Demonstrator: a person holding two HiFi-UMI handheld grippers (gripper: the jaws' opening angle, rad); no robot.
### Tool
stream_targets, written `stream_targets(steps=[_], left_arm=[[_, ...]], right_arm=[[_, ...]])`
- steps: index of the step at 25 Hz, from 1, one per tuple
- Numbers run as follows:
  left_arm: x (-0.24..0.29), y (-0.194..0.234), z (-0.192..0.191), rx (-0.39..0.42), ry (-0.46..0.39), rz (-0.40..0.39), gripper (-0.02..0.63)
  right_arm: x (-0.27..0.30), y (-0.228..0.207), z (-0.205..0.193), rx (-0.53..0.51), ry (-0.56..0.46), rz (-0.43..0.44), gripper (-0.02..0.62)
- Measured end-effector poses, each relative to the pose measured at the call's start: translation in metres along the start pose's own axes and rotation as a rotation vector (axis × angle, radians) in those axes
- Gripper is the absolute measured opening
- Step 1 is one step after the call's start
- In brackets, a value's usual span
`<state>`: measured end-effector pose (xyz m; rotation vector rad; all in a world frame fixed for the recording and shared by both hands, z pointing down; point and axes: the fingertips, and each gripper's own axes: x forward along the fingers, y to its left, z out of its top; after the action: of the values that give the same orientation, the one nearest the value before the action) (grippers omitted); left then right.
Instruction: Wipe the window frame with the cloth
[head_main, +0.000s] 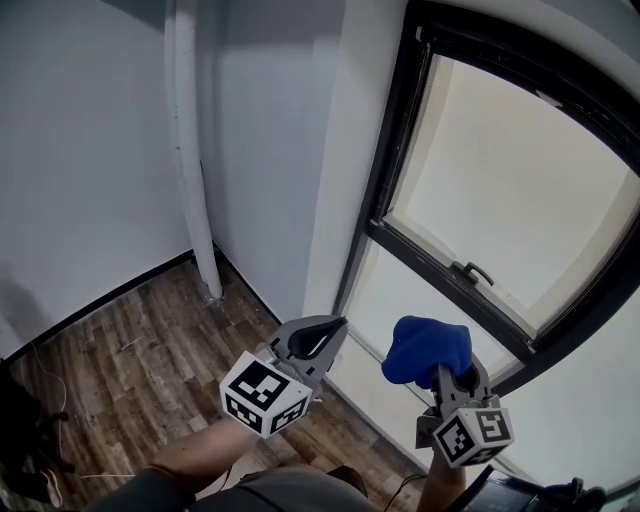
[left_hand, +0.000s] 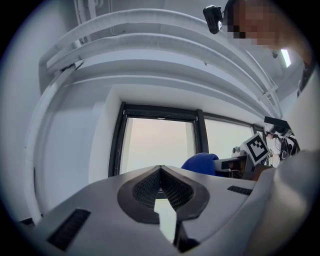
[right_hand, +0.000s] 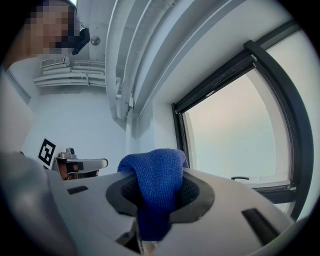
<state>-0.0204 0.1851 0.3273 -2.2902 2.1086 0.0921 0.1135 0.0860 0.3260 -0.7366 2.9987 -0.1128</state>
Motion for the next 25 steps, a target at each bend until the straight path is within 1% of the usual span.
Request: stream_targets(steps=[3, 7, 11, 15, 18, 21, 25], left_arm=[[0.021, 0.015, -0.004, -0.014, 0.006, -0.001, 0.008], [0.062, 0.031, -0.010, -0.024, 0.017, 0.013, 0.008], [0.110, 0.045, -0.008, -0.013, 0.013, 0.035, 0.008], [0.164, 0.055, 0.008, 0.010, -0.014, 0.050, 0.008], [0.202, 0.061, 0.019, 0.021, -0.031, 0.070, 0.008], [0.233, 0.065, 0.026, 0.035, -0.033, 0.091, 0.008], [0.263, 0.077, 0.032, 0.037, -0.039, 0.129, 0.008]], right_arm=[[0.018, -0.014, -0.003, -0.009, 0.022, -0.005, 0.117], [0.048, -0.047, -0.004, -0.008, 0.029, 0.003, 0.117], [0.087, -0.078, 0.006, -0.013, 0.004, 0.054, 0.117], [0.123, -0.111, 0.031, -0.047, -0.031, 0.108, 0.117], [0.146, -0.140, 0.046, -0.044, -0.047, 0.141, 0.117], [0.165, -0.162, 0.057, -0.058, -0.052, 0.179, 0.117], [0.192, -0.180, 0.067, -0.083, -0.061, 0.215, 0.117]])
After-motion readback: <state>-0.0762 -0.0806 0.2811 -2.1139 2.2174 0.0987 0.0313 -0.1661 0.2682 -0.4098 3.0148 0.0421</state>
